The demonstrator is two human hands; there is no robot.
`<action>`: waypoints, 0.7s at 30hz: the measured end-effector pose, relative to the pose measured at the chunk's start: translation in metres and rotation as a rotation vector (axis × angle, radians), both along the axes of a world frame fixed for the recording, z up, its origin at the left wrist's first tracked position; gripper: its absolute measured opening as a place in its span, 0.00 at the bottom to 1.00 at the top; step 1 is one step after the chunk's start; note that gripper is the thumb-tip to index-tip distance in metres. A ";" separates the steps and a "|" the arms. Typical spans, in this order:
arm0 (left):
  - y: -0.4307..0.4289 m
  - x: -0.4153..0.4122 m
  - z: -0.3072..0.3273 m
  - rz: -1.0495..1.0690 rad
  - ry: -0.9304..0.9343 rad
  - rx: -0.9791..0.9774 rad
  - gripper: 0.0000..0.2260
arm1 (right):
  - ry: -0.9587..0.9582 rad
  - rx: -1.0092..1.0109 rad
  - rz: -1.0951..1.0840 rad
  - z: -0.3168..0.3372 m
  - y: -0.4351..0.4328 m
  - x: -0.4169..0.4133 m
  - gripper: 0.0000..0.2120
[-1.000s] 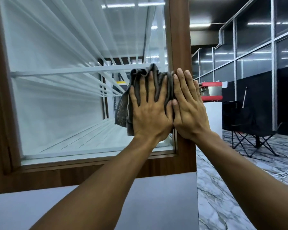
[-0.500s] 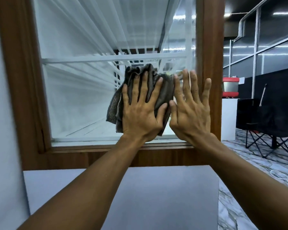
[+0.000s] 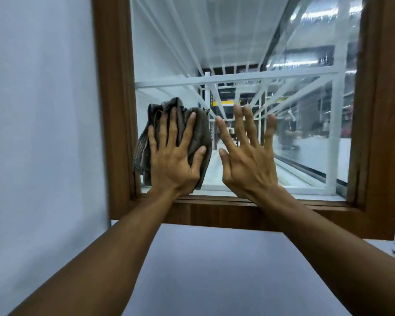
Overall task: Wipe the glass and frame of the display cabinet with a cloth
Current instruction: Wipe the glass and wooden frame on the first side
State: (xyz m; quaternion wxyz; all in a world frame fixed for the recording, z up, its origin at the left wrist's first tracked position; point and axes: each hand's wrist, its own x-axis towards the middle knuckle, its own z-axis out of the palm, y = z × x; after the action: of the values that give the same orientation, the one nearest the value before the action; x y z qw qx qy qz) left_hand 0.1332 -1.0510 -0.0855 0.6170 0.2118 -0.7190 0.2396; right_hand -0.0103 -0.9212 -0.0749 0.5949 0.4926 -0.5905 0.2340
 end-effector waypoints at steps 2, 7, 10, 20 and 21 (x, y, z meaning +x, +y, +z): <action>-0.011 0.011 -0.001 0.007 -0.016 -0.011 0.32 | -0.023 0.000 -0.018 -0.003 -0.008 0.009 0.33; -0.036 0.041 -0.011 -0.008 -0.116 -0.091 0.32 | 0.064 0.095 0.000 -0.018 -0.021 0.022 0.33; -0.020 0.024 -0.019 0.001 0.042 0.111 0.33 | 0.063 0.090 -0.020 -0.019 -0.021 0.022 0.33; -0.012 0.025 -0.022 0.048 -0.205 0.012 0.34 | 0.150 0.126 0.011 -0.014 -0.004 0.003 0.31; -0.011 0.026 -0.018 0.040 -0.311 -0.079 0.33 | 0.166 0.128 0.017 -0.013 0.001 -0.003 0.31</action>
State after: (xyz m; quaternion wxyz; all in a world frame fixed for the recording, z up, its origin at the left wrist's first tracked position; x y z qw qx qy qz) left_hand 0.1595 -1.0621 -0.1039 0.5013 0.1619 -0.7915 0.3099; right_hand -0.0133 -0.9202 -0.0882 0.6069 0.5523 -0.5489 0.1591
